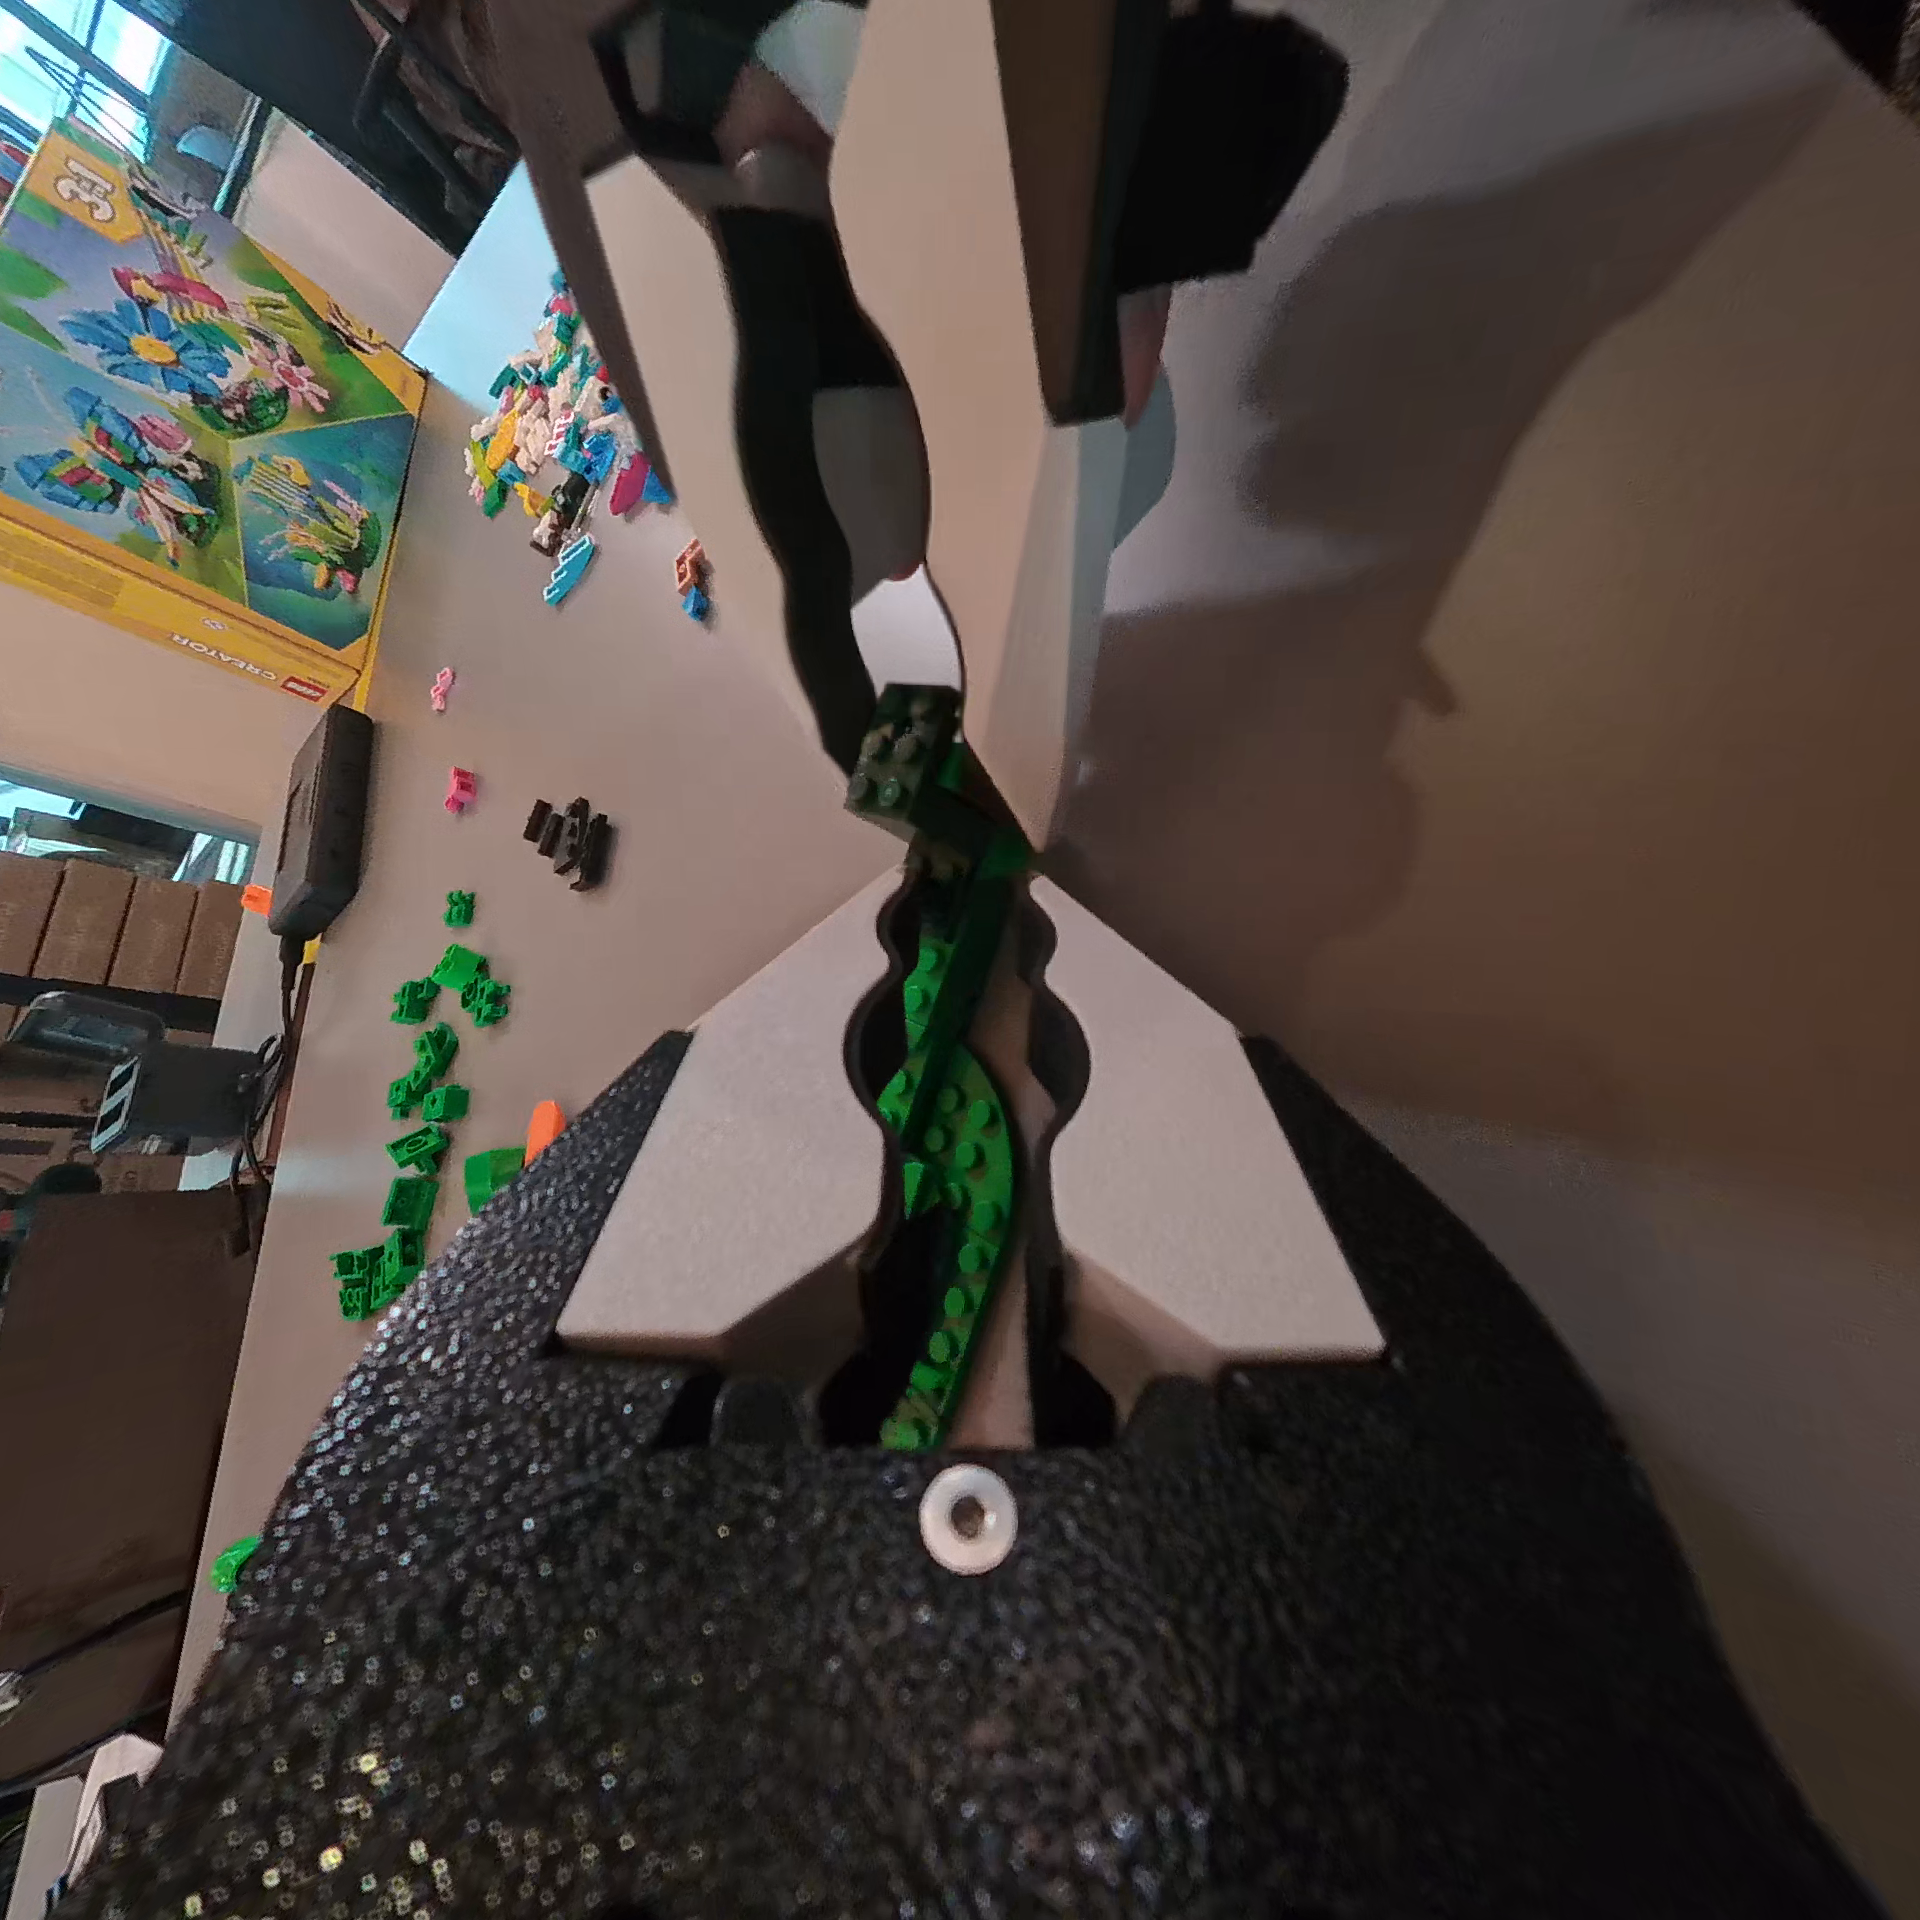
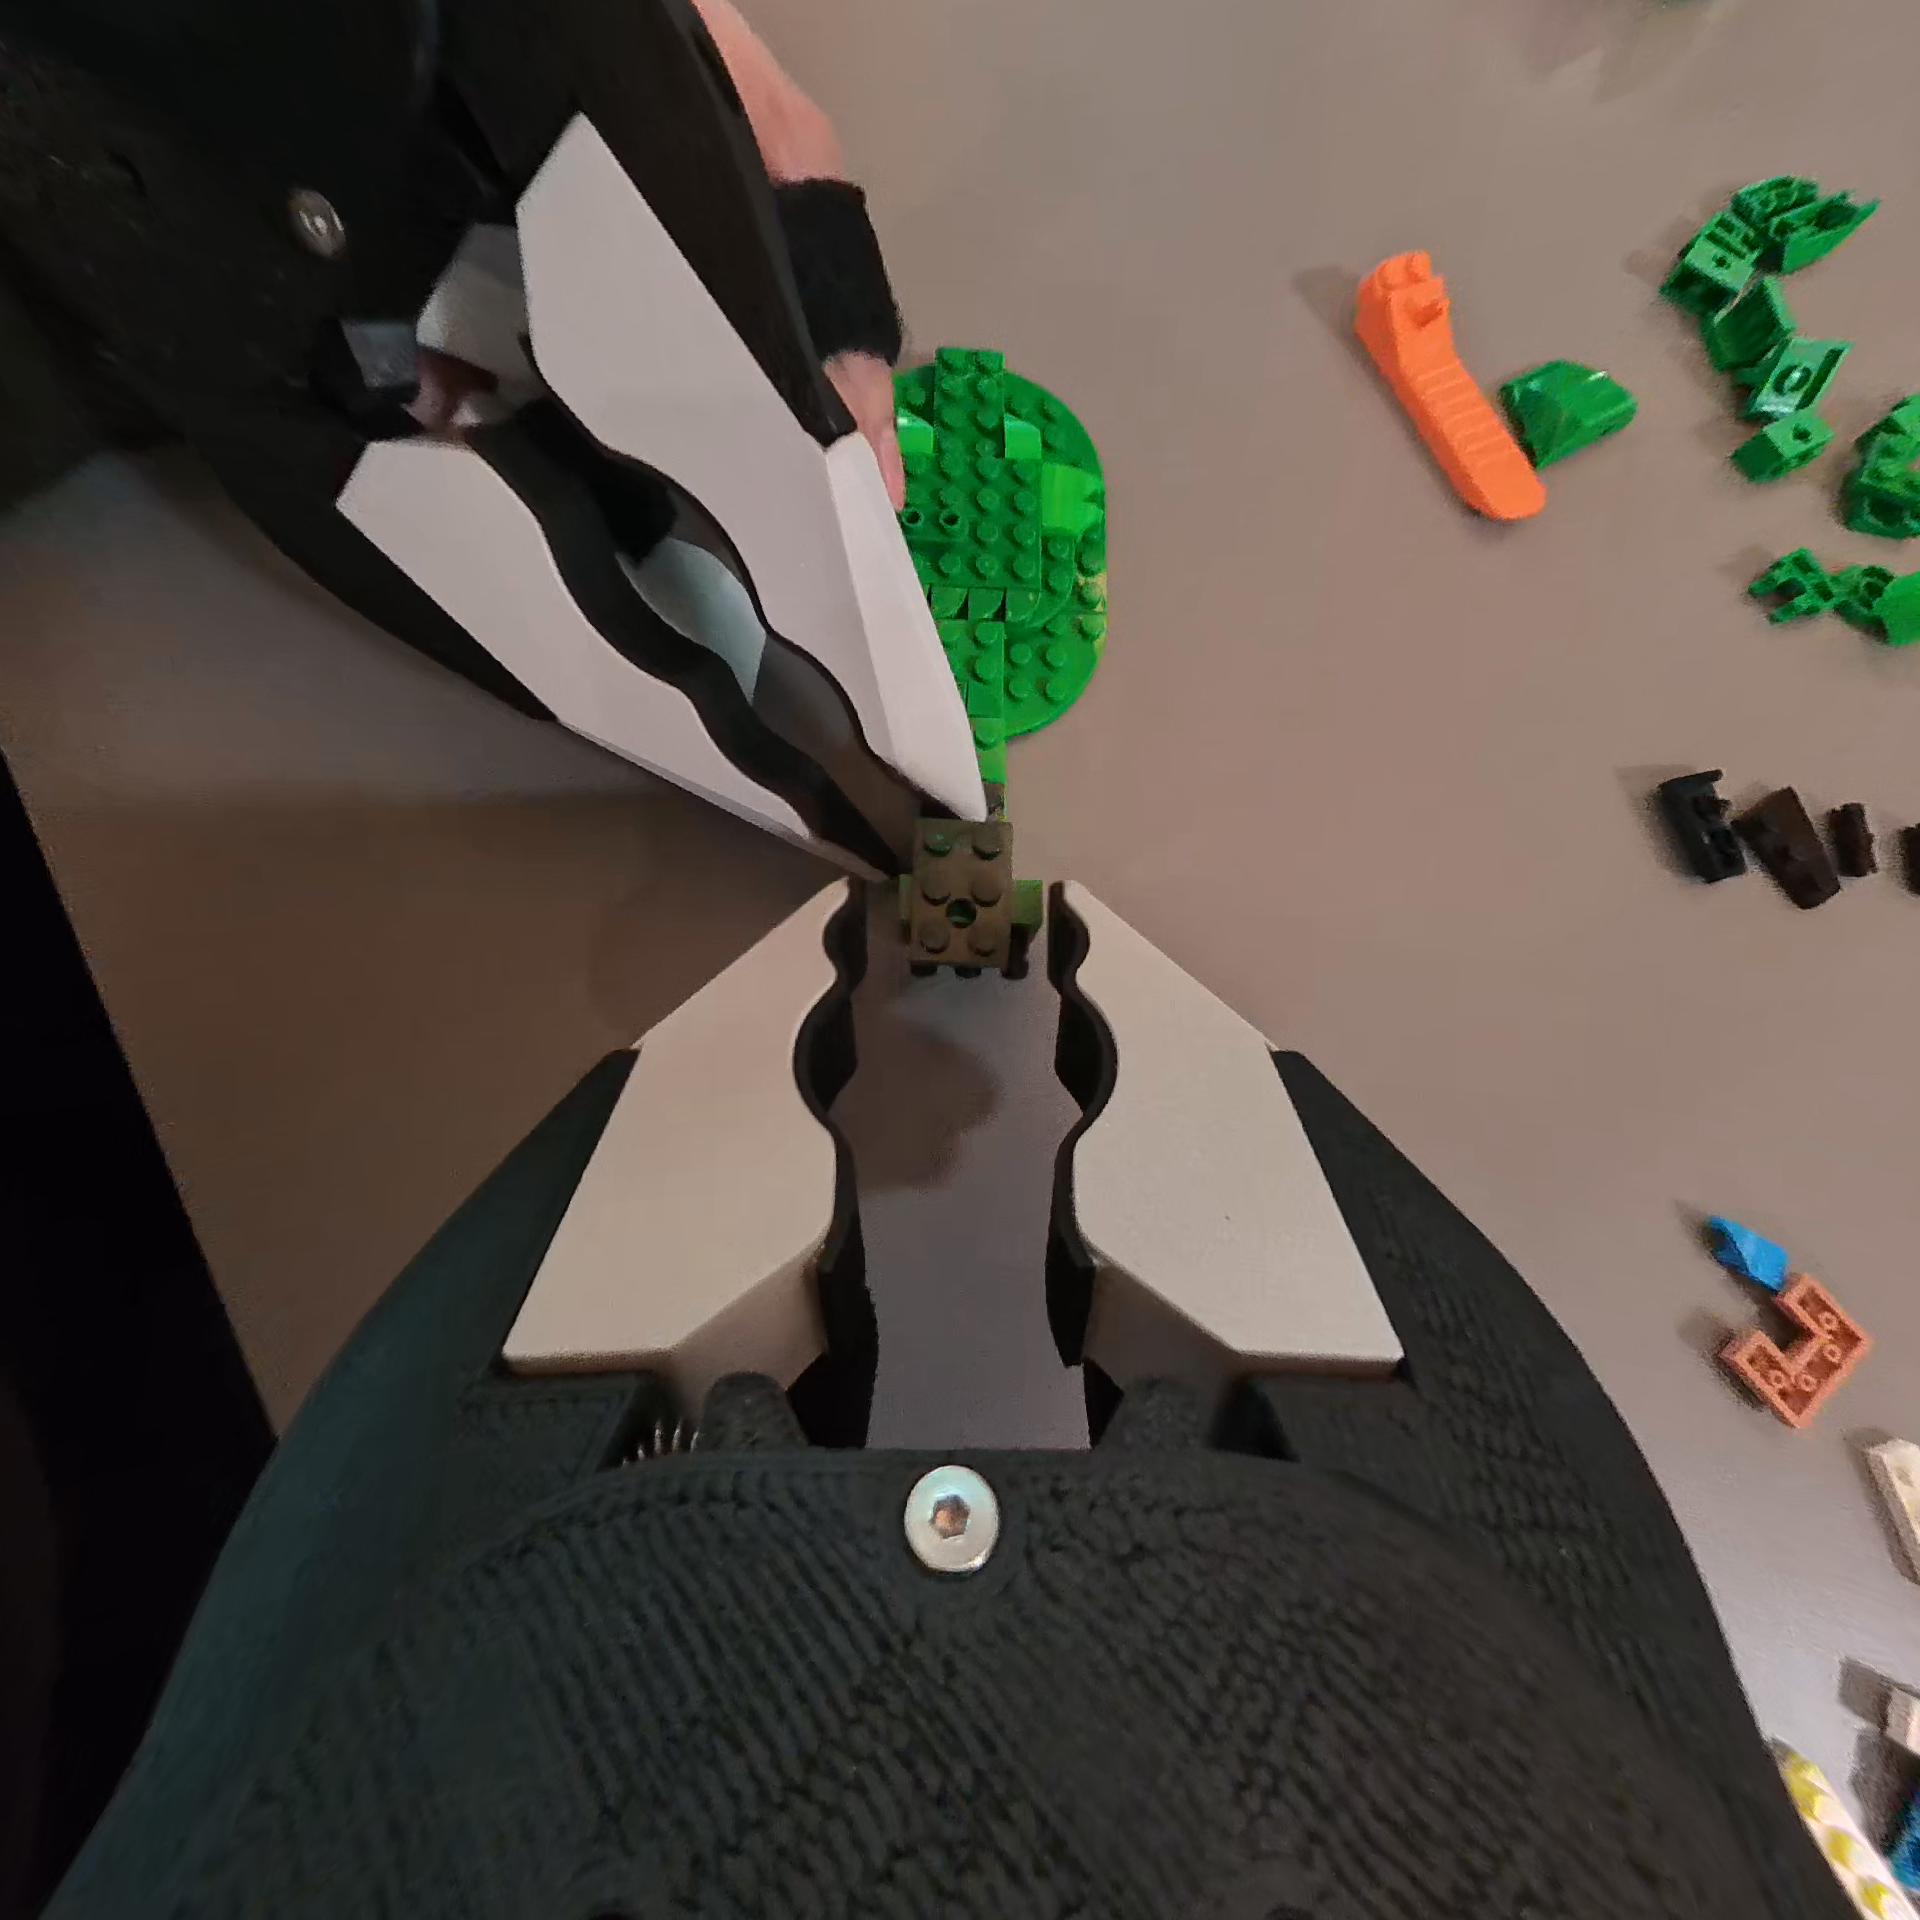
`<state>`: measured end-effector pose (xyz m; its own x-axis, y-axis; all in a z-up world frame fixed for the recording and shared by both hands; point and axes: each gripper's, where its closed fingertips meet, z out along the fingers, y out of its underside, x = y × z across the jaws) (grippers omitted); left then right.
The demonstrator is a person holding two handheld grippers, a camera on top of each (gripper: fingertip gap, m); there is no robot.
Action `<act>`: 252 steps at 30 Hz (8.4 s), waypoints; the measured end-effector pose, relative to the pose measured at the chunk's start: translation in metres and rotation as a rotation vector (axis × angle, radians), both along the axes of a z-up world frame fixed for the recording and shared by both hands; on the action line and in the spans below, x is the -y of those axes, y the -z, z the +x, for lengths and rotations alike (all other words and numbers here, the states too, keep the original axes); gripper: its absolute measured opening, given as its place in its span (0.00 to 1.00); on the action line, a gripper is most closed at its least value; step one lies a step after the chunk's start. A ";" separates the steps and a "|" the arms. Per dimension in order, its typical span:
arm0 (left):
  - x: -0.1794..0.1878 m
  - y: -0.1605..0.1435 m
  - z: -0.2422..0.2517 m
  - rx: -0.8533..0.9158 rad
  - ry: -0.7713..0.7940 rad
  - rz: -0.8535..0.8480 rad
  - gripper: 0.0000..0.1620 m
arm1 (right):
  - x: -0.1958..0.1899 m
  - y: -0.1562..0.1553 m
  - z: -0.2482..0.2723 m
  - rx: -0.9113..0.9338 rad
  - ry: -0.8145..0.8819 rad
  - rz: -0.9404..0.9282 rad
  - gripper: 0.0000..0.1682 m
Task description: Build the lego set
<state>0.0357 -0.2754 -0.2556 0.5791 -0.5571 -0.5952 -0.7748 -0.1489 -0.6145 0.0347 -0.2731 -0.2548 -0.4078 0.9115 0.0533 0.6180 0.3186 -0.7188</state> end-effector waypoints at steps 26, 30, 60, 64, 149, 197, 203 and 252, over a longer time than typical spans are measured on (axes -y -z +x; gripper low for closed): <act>0.007 -0.020 -0.023 0.064 -0.069 0.067 0.21 | -0.003 0.010 -0.009 -0.090 -0.053 -0.001 0.15; 0.014 -0.029 -0.022 0.162 -0.046 0.082 0.27 | -0.003 0.010 -0.008 -0.079 -0.057 -0.027 0.15; 0.028 -0.013 -0.035 -0.246 -0.215 0.085 0.39 | 0.002 -0.003 -0.009 -0.111 -0.057 -0.156 0.15; 0.024 -0.006 -0.045 -0.399 -0.245 0.094 0.24 | 0.001 -0.006 -0.010 -0.126 -0.056 -0.154 0.15; 0.073 -0.148 -0.073 -0.826 -0.636 0.483 0.01 | 0.041 -0.160 -0.040 -0.901 -0.429 1.040 0.26; 0.129 -0.113 -0.077 -0.861 -0.663 0.494 0.09 | 0.091 -0.131 -0.065 -1.149 -0.597 1.033 0.24; 0.144 -0.175 -0.086 -0.647 -0.762 0.696 0.34 | 0.095 -0.192 -0.077 -1.316 -0.507 1.015 0.25; 0.052 -0.335 -0.152 1.079 0.000 0.696 0.23 | 0.050 -0.329 -0.145 -1.666 -0.134 0.096 0.25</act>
<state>-0.1167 -0.3275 0.0796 0.9477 -0.3191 0.0090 0.1615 0.4549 -0.8758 -0.1105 -0.3234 0.0745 0.0783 0.8453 0.5285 -0.7820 0.3809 -0.4933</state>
